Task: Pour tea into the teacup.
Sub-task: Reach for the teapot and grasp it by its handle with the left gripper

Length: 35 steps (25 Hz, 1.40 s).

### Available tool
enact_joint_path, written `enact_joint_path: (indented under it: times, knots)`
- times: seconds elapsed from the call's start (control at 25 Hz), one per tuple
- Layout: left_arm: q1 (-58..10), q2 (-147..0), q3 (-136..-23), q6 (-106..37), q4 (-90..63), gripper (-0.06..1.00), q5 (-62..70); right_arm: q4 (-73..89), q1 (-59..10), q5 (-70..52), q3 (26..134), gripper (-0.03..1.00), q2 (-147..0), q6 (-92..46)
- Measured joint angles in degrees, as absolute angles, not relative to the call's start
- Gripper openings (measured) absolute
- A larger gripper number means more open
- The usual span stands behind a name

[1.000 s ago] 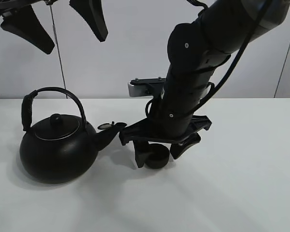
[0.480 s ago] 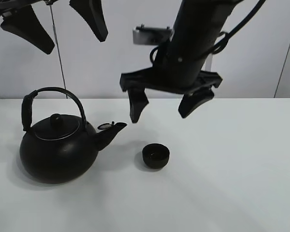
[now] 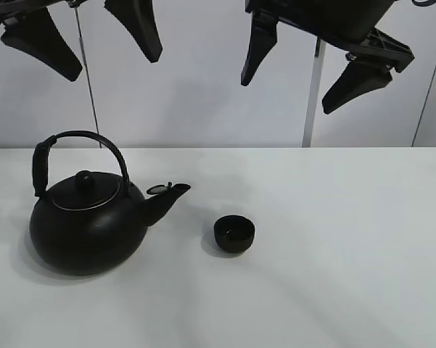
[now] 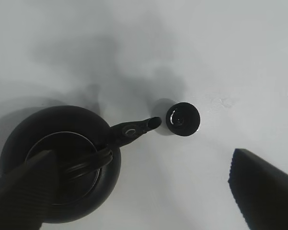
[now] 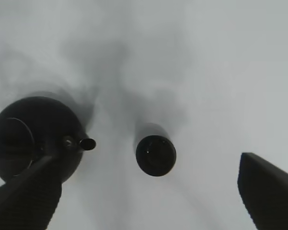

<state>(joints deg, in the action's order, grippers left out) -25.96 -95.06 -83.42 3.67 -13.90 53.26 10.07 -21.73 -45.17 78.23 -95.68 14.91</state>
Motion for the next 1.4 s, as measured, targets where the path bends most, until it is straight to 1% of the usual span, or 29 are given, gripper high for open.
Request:
enact_joint_path:
  times: [0.64, 1.4]
  knots:
    - [-26.0, -95.1, -83.4, 3.7, -13.9, 0.7, 53.3, 12.8, -19.1, -45.2, 78.2, 0.69, -92.7, 15.0]
    - [-26.0, -95.1, -83.4, 3.7, -13.9, 0.7, 53.3, 12.7, -19.0, -45.5, 78.2, 0.69, -92.7, 15.0]
